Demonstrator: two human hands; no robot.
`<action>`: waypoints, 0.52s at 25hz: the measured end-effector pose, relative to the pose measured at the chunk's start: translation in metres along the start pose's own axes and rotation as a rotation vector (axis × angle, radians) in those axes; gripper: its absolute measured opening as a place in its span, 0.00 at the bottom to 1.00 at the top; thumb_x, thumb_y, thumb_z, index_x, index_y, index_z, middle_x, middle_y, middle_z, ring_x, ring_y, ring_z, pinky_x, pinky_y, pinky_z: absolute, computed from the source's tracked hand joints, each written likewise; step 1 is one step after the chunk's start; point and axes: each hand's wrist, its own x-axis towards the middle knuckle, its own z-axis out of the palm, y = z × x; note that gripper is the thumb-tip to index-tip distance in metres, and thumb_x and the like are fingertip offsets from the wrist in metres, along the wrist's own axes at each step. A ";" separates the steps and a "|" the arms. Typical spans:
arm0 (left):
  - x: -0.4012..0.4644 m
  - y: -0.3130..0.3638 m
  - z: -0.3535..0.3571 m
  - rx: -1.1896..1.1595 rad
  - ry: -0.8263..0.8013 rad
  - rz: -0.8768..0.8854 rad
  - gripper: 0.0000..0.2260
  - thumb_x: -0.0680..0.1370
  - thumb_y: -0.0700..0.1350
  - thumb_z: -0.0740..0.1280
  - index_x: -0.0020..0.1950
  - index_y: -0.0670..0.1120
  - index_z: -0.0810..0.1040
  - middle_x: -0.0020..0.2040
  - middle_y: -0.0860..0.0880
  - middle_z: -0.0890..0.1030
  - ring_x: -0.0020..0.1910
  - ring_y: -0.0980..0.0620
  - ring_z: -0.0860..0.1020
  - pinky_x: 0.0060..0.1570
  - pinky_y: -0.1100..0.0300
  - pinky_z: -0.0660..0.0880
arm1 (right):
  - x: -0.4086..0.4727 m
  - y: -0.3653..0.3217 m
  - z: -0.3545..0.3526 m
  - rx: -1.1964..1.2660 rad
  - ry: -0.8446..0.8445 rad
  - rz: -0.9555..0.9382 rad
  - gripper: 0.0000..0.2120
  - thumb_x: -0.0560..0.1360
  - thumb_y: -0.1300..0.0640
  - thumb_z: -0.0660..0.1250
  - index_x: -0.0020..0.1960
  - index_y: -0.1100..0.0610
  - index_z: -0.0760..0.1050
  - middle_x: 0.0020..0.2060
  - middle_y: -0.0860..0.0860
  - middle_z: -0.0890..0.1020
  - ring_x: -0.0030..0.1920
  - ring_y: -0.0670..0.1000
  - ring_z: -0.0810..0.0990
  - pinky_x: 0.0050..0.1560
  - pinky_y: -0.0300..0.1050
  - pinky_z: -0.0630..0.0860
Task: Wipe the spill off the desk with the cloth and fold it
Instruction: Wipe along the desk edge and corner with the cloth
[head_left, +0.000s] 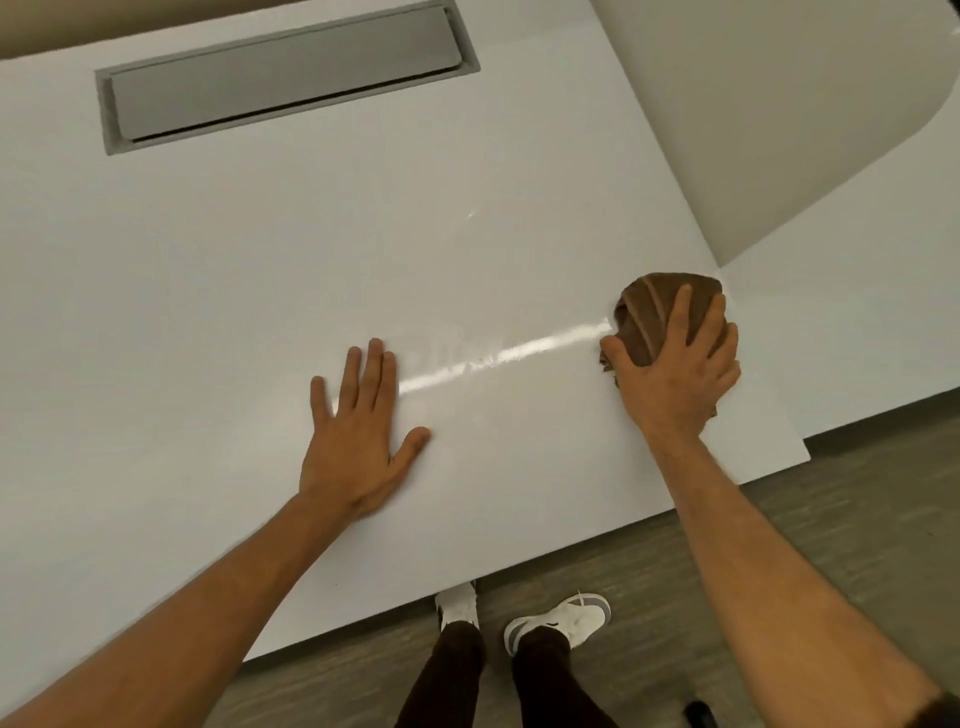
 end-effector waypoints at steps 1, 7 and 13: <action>0.001 0.001 -0.001 0.003 -0.006 0.001 0.40 0.82 0.70 0.41 0.85 0.46 0.37 0.86 0.49 0.36 0.85 0.46 0.38 0.81 0.35 0.44 | 0.007 -0.014 0.004 0.001 -0.004 -0.015 0.47 0.71 0.24 0.58 0.82 0.49 0.54 0.81 0.60 0.58 0.76 0.67 0.61 0.70 0.69 0.64; 0.002 0.001 -0.001 -0.030 -0.001 0.013 0.41 0.82 0.71 0.40 0.86 0.46 0.39 0.86 0.48 0.37 0.85 0.46 0.38 0.81 0.37 0.41 | -0.003 -0.120 0.027 -0.002 -0.121 -0.311 0.46 0.70 0.26 0.61 0.82 0.45 0.54 0.82 0.57 0.55 0.76 0.66 0.61 0.72 0.69 0.61; 0.002 -0.001 0.002 -0.062 0.011 0.015 0.36 0.84 0.65 0.42 0.86 0.47 0.38 0.86 0.48 0.37 0.85 0.47 0.37 0.82 0.36 0.42 | -0.068 -0.150 0.036 0.020 -0.151 -0.649 0.39 0.76 0.30 0.60 0.81 0.44 0.56 0.82 0.56 0.57 0.75 0.64 0.64 0.71 0.67 0.63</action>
